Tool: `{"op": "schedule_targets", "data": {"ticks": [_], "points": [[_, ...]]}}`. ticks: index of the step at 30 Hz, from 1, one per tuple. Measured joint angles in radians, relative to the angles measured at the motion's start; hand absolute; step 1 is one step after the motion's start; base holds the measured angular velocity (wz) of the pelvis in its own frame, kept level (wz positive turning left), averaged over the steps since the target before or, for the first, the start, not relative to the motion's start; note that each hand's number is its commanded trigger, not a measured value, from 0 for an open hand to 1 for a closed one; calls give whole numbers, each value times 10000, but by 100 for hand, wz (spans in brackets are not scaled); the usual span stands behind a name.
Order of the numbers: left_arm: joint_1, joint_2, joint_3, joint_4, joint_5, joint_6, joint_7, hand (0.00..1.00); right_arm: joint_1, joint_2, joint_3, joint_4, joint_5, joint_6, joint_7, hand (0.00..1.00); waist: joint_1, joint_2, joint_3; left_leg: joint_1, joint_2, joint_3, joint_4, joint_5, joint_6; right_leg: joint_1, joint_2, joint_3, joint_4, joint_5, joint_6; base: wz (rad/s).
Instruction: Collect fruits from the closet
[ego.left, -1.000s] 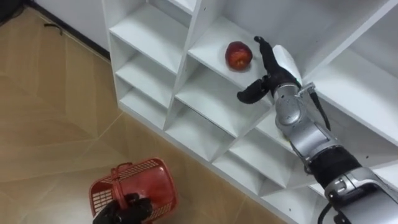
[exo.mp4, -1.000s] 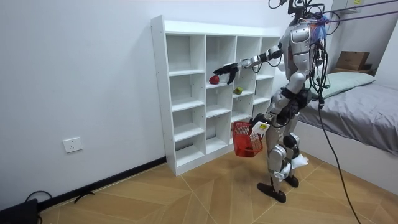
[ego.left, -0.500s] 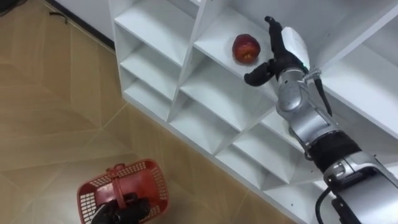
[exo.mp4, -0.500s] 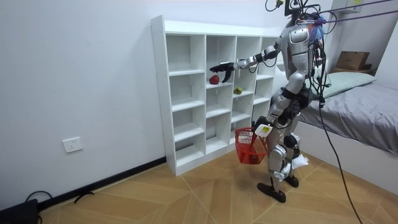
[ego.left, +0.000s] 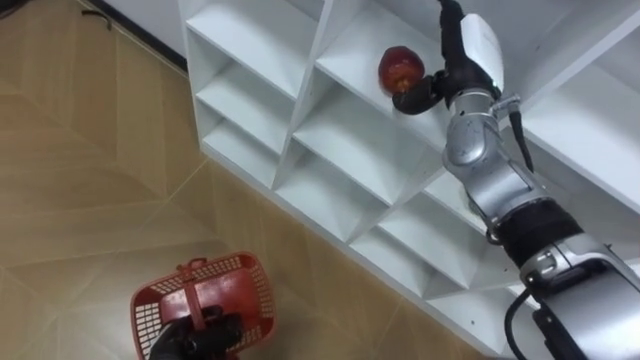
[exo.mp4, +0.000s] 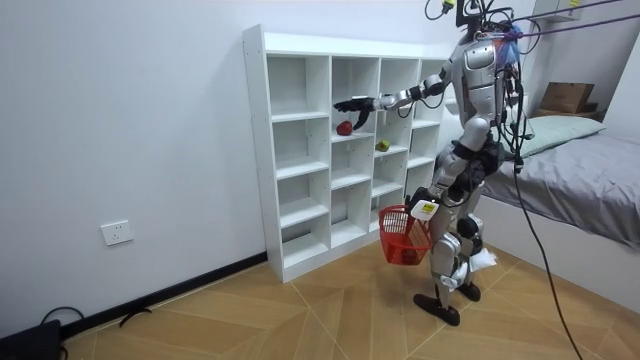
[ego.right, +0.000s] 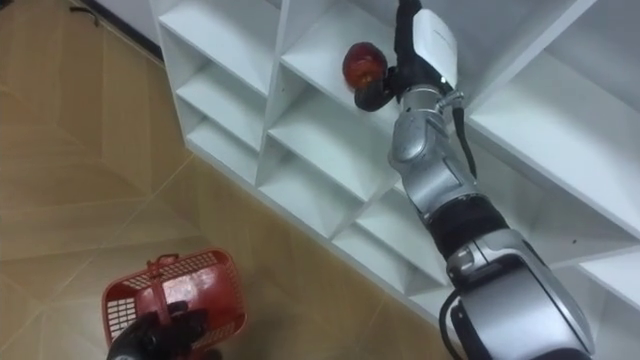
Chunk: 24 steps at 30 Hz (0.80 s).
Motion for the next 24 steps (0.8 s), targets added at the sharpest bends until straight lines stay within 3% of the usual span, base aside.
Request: {"op": "schedule_targets", "data": {"ticks": [11, 14, 17, 24], "points": [[-25, -51, -2, 90, 8, -17, -5, 100, -3, 0, 3, 41, 215, -157, 64, 0, 9, 70, 54, 5, 1, -8, -7, 2, -3, 7, 3, -12, -2, 0, 0, 0], [-74, -39, -185, 198, -8, -101, 6, 100, -105, 1, 21, 858, 511, -405, 59, 0, 15, 115, 89, 2, -11, -72, 21, 2, -3, 56, 0, -101, 1, 0, 0, 7], [-82, -23, -380, 206, -40, -230, 8, 100, -227, 12, 21, 1696, 633, -406, 55, 0, 42, 167, 131, -32, -12, -85, 27, 2, -3, 46, -12, -183, 1, 0, 1, 2], [-108, 85, -729, 337, -194, -458, -17, 100, -671, -15, 23, 2371, 1543, -465, -43, 0, 32, 176, 146, -84, -8, -88, 30, 3, -6, -20, -12, -242, -1, 0, 0, 0]]}}
